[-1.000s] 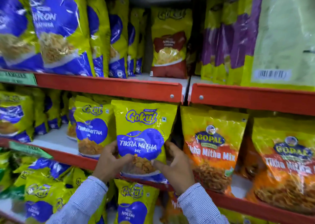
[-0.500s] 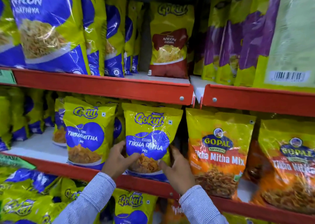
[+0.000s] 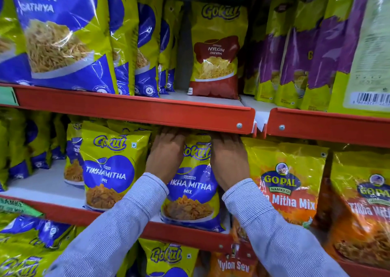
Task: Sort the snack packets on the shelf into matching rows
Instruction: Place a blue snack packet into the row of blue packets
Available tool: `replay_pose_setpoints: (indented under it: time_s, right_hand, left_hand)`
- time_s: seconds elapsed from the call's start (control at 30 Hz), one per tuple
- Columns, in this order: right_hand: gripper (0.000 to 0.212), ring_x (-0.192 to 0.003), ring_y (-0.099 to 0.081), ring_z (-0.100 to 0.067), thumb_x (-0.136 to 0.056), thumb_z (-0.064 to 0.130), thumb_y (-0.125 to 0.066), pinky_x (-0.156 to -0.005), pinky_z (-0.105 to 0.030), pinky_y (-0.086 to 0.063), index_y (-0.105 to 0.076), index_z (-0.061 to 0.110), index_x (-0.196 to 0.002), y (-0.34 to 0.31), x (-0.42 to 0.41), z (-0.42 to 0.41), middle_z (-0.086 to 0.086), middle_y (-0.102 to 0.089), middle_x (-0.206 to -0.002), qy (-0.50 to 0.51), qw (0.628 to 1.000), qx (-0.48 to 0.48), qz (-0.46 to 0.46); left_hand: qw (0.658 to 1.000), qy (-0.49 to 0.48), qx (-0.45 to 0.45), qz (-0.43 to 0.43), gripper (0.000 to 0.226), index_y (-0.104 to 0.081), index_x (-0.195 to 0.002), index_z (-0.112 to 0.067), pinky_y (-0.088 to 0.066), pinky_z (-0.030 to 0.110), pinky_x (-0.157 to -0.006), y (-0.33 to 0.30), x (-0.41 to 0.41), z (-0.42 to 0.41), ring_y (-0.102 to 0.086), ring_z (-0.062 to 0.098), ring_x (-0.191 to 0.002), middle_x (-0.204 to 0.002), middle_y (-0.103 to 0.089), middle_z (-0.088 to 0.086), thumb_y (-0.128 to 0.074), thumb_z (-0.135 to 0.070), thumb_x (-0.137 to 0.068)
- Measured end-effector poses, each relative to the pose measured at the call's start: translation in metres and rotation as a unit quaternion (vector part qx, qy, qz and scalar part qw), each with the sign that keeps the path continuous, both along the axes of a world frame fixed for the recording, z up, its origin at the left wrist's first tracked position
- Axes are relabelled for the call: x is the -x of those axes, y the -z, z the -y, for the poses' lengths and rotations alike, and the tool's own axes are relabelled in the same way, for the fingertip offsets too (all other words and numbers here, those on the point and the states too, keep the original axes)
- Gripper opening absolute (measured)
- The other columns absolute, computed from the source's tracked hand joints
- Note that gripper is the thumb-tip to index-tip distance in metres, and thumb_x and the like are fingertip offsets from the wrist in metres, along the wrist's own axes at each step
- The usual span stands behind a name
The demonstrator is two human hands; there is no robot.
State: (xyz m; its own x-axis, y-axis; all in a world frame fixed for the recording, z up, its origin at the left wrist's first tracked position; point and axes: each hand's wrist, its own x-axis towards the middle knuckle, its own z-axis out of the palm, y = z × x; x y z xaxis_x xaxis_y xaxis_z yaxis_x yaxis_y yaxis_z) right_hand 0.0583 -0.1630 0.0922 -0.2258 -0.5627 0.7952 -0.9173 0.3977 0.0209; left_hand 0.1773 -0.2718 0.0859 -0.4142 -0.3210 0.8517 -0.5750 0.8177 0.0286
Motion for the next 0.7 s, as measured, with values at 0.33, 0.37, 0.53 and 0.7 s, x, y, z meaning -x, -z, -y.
replay_pose_setpoints:
  time_s: [0.33,0.37,0.53,0.7]
  right_hand:
    - [0.055,-0.140,-0.038,-0.034,-0.090,0.021,-0.043,-0.121,-0.048,-0.025,-0.040,0.006,-0.144,0.036,-0.011,-0.015,-0.013,-0.049,-0.146,-0.060,0.998,-0.001,-0.011]
    - [0.057,-0.146,-0.029,-0.032,-0.094,0.023,-0.040,-0.123,-0.048,-0.019,-0.033,0.007,-0.148,0.044,-0.011,-0.016,-0.011,-0.041,-0.154,-0.062,0.998,-0.024,-0.008]
    - [0.061,-0.153,-0.008,-0.025,-0.098,0.029,-0.034,-0.125,-0.046,-0.011,-0.018,0.007,-0.153,0.060,-0.001,-0.006,-0.009,-0.020,-0.164,-0.050,0.996,-0.072,0.008]
    - [0.060,-0.154,-0.004,-0.026,-0.098,0.025,-0.038,-0.126,-0.044,-0.006,-0.020,0.008,-0.153,0.060,0.005,-0.050,-0.009,-0.015,-0.164,-0.080,0.997,-0.018,-0.011]
  left_hand:
    - [0.994,0.103,0.010,-0.045,0.041,-0.059,-0.125,-0.010,-0.030,0.057,-0.115,0.032,-0.009,0.003,-0.043,0.032,-0.131,-0.134,-0.062,0.012,-0.047,-0.009,-0.086]
    - [0.994,0.107,0.012,-0.028,0.044,-0.055,-0.133,-0.010,-0.019,0.059,-0.120,0.041,-0.013,0.000,-0.034,0.032,-0.142,-0.145,-0.053,0.009,-0.045,-0.011,-0.090]
    - [0.997,0.051,-0.020,0.059,0.052,-0.036,-0.147,-0.015,-0.002,0.061,-0.122,0.066,-0.015,0.003,-0.006,0.030,-0.153,-0.160,-0.029,0.006,-0.034,-0.026,-0.097]
    - [0.998,0.054,-0.007,0.039,0.055,-0.031,-0.150,-0.015,-0.002,0.066,-0.120,0.063,-0.007,-0.022,-0.003,0.034,-0.153,-0.162,-0.022,0.010,-0.038,-0.024,-0.096]
